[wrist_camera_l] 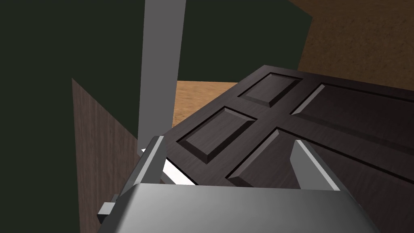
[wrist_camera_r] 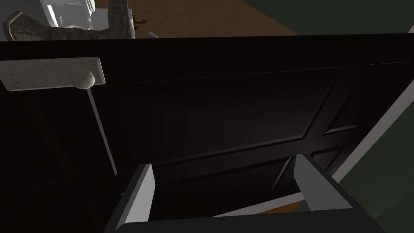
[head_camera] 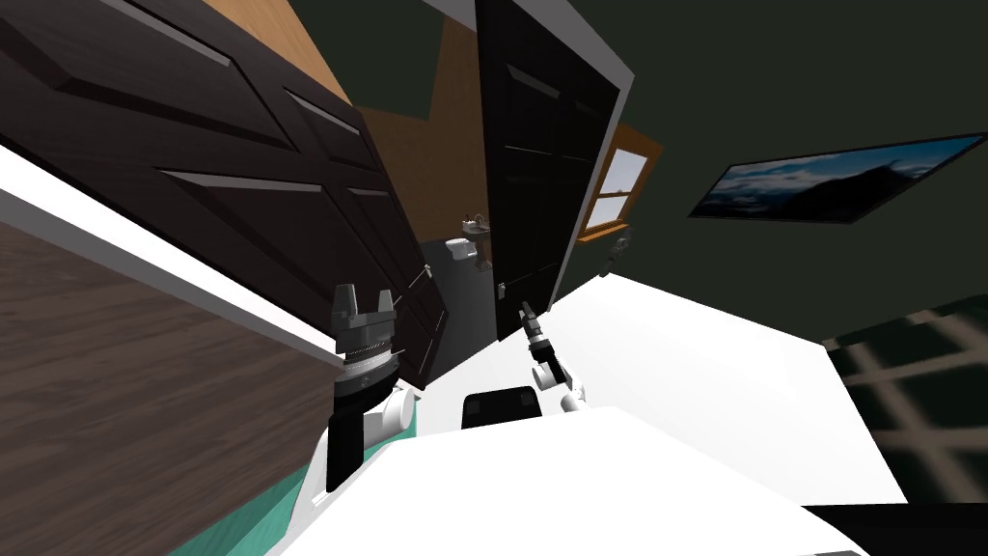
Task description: Push the door open
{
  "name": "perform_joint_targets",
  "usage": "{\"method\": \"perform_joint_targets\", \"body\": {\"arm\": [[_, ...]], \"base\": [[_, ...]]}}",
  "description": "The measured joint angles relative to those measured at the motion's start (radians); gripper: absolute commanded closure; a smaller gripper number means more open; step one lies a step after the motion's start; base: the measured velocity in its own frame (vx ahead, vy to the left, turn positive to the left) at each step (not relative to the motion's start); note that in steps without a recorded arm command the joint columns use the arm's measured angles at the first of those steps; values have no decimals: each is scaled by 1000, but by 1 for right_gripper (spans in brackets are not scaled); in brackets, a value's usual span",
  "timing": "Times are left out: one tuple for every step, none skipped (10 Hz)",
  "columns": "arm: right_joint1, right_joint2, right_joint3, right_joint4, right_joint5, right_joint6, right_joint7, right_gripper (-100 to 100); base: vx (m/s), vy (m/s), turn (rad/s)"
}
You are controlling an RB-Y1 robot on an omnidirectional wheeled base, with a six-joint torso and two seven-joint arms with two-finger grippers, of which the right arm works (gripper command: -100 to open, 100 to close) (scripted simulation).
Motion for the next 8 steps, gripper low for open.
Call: {"method": "perform_joint_targets", "body": {"arm": [[-5, 4, 7, 28, 0, -7, 1, -100], [-14, 2, 13, 50, -1, -10, -1, -100], [-21, 2, 15, 71, -1, -15, -2, -100], [-26, 7, 20, 94, -1, -21, 0, -100], [-35, 5, 24, 122, -2, -29, -3, -100], [-50, 9, 28, 154, -3, -35, -4, -100], [-68, 14, 32, 188, -4, -38, -2, -100], [-81, 14, 36, 218, -6, -41, -5, -100]], "base": [[77, -82, 65], [57, -63, 19], [48, -57, 43], [69, -55, 62], [89, -78, 67], [89, -93, 62], [79, -91, 51], [85, -89, 52]]}}
